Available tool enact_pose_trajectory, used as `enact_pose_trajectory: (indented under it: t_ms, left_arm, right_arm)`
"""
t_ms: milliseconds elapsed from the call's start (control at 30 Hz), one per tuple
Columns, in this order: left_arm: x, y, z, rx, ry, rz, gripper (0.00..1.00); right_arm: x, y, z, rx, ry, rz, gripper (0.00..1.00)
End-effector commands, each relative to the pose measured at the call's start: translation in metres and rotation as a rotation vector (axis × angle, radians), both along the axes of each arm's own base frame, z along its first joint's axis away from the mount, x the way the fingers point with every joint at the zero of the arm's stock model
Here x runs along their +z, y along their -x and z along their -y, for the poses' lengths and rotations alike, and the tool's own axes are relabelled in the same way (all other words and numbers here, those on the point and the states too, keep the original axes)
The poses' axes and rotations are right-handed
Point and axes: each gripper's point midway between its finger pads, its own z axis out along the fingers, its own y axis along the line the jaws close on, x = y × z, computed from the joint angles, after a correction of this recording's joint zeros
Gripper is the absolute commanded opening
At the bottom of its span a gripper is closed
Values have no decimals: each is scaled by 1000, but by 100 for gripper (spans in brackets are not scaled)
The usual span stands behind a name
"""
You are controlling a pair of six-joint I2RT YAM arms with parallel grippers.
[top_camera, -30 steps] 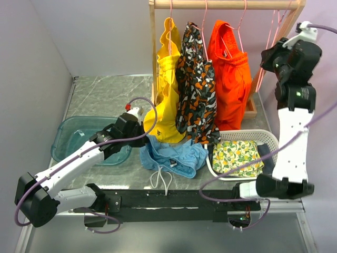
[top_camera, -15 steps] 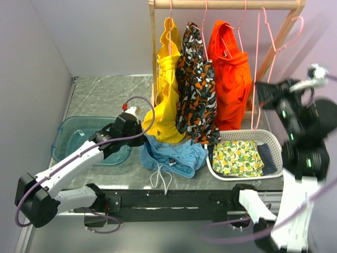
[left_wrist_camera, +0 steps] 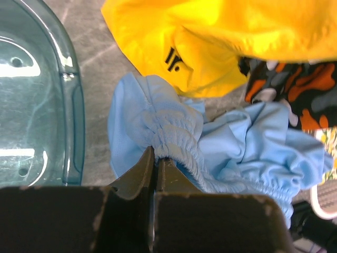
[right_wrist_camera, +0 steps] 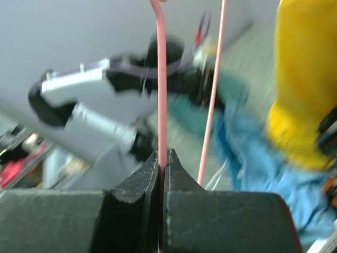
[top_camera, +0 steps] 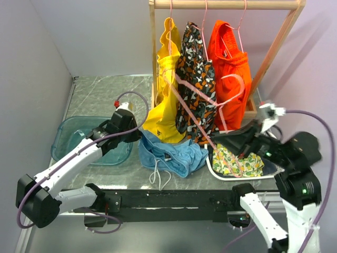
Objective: Place the shorts on the hanger
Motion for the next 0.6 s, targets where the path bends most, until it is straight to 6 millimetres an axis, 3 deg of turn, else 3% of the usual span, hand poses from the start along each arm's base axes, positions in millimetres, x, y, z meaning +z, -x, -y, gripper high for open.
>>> enact_pose_trajectory:
  t_ms: [0, 67, 333, 567]
  left_arm:
    - [21, -19, -5, 80, 28, 41, 1]
    - [21, -23, -10, 115, 32, 45, 1]
    - [19, -34, -14, 166, 48, 39, 1]
    - [29, -36, -15, 154, 41, 68, 1]
  right_arm:
    - [-44, 0, -12, 74, 92, -117, 0]
    - [-67, -7, -8, 31, 159, -162, 0]
    - [-148, 0, -17, 103, 330, -312, 0]
    - [-175, 14, -30, 193, 376, -359, 0]
